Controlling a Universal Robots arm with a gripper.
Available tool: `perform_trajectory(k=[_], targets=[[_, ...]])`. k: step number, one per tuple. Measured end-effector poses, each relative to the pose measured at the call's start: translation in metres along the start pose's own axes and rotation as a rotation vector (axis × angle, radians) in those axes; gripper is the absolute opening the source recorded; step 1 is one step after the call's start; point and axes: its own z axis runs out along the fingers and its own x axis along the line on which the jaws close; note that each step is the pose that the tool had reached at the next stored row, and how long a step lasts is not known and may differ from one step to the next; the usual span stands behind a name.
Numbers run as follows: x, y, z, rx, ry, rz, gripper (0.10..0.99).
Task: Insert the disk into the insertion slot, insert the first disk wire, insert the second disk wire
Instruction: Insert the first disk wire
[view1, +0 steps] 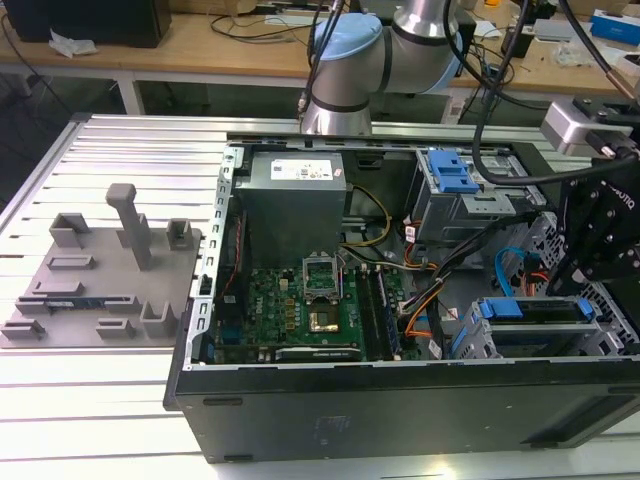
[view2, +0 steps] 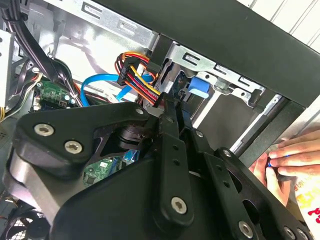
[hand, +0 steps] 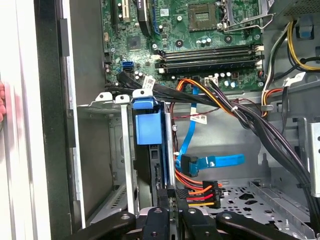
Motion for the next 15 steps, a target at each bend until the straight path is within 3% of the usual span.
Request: perform_trajectory(k=[15], targets=[[0.0036,0.0003,-0.0002,-0.001,-0.0003,0.018,0.169]])
